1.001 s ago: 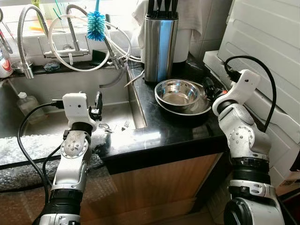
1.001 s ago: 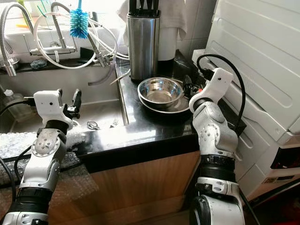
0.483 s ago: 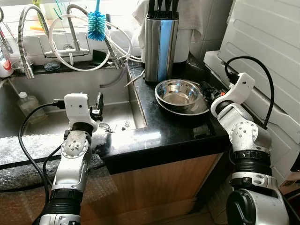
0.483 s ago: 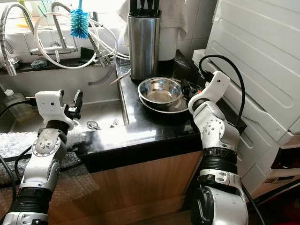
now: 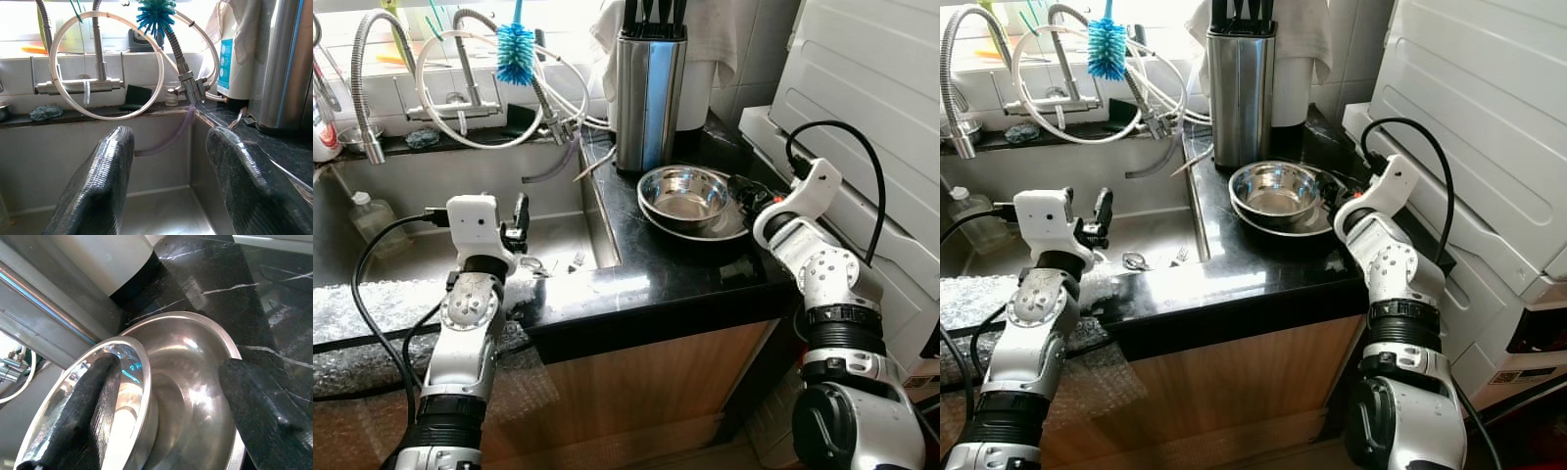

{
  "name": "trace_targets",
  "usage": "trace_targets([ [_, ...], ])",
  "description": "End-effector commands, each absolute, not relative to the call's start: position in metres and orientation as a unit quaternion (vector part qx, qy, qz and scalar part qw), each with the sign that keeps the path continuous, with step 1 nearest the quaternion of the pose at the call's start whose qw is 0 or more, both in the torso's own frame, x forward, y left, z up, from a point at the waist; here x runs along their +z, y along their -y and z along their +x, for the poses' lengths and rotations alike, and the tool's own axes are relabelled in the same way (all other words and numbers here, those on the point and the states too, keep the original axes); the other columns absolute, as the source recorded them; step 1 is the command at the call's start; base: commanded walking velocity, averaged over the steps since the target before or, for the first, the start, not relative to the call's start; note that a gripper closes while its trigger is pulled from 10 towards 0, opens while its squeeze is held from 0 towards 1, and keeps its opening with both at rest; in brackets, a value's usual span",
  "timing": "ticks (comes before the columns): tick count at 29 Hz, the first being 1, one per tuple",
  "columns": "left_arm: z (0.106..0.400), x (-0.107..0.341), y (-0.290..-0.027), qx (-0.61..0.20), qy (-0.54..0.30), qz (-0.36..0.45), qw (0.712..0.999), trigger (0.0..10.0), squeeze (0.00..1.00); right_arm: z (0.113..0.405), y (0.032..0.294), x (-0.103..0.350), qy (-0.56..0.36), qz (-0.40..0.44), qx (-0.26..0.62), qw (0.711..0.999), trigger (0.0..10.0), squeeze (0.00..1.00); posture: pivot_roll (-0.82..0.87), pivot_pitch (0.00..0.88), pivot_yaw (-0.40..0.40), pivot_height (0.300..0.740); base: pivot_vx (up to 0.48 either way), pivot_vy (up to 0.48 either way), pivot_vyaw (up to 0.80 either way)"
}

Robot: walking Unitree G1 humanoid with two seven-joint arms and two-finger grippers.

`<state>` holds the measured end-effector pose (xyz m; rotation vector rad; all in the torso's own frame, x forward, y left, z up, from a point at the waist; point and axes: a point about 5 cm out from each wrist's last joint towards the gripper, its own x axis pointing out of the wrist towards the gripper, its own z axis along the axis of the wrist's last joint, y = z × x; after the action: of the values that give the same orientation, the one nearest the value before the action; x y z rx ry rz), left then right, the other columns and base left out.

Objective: Kitchen organization

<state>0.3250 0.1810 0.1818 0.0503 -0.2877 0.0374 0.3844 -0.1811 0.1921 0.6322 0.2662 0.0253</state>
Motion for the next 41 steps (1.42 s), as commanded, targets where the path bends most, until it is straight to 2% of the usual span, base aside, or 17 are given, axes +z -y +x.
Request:
trace_targets([
  [1,0.328,0.187,-0.181,0.021,0.148,0.034,0.988,10.0,0.00,0.388,0.180,0.200,-0.122,0.316,0.020,0.941,10.0,0.00,-0.15,0.000,-0.022,0.740,0.000,0.000,0.00],
  [15,0.329,0.185,-0.182,0.023,0.142,0.035,0.989,10.0,0.00,0.396,0.169,0.210,-0.121,0.344,0.036,0.931,10.0,0.00,-0.15,0.000,-0.032,0.740,0.000,0.000,0.00],
  [38,0.330,0.180,-0.182,0.018,0.125,0.043,0.991,10.0,0.00,0.398,0.175,0.191,-0.158,0.371,-0.010,0.915,10.0,0.00,-0.15,0.000,-0.032,0.740,0.000,0.000,0.00],
  [39,0.330,0.180,-0.182,0.018,0.125,0.043,0.991,10.0,0.00,0.397,0.175,0.190,-0.161,0.369,-0.010,0.915,7.1,0.00,-0.15,0.000,-0.033,0.740,0.000,0.000,0.00],
  [40,0.330,0.180,-0.182,0.018,0.124,0.043,0.991,10.0,0.00,0.397,0.175,0.190,-0.163,0.368,-0.009,0.915,4.8,0.00,-0.15,0.000,-0.034,0.740,0.000,0.000,0.00],
  [41,0.330,0.180,-0.182,0.018,0.124,0.043,0.991,10.0,0.00,0.397,0.175,0.189,-0.165,0.364,-0.008,0.917,1.2,0.00,-0.15,0.000,-0.034,0.740,0.000,0.000,0.00],
])
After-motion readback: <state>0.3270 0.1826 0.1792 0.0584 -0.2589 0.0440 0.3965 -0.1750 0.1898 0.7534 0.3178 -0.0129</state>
